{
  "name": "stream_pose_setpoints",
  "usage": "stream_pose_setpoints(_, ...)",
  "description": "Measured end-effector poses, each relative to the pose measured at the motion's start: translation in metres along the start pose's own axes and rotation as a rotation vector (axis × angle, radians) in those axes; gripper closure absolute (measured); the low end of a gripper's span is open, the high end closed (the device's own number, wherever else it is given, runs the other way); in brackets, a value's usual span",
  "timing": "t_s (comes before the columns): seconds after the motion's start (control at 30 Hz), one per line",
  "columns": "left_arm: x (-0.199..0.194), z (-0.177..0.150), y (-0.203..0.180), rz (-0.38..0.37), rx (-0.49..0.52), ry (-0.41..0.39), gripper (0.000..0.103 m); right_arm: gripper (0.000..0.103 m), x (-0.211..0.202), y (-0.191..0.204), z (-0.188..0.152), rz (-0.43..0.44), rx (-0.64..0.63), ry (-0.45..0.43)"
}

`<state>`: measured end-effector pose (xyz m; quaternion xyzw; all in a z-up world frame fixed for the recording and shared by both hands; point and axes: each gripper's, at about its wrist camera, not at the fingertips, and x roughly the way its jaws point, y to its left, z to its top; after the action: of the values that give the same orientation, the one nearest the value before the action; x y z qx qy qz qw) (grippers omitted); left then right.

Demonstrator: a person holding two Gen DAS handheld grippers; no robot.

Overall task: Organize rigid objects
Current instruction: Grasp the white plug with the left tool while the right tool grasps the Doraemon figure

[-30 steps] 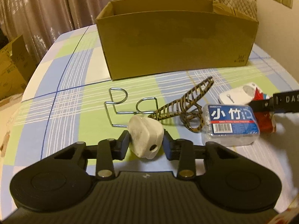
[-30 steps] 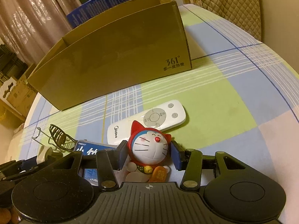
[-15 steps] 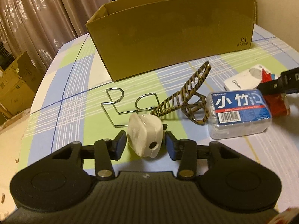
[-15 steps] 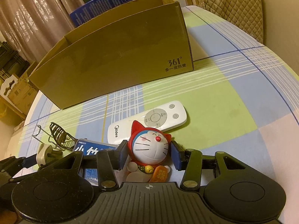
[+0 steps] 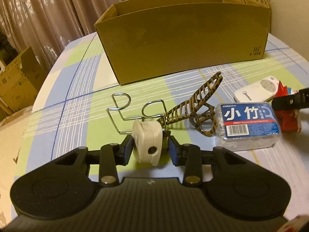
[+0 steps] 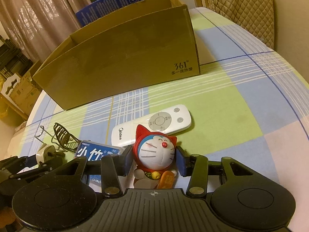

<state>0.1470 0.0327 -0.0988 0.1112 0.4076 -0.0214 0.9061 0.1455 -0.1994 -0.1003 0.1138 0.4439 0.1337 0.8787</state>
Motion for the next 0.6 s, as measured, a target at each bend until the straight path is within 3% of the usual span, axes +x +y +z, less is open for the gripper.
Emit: stream_pose_setpoints(0.6, -0.027, -0.008, -0.001, -0.065, -0.109, -0.011, 0.069, 0.061, -0.029, -0.004, -0.003, -0.026, -0.042, -0.048)
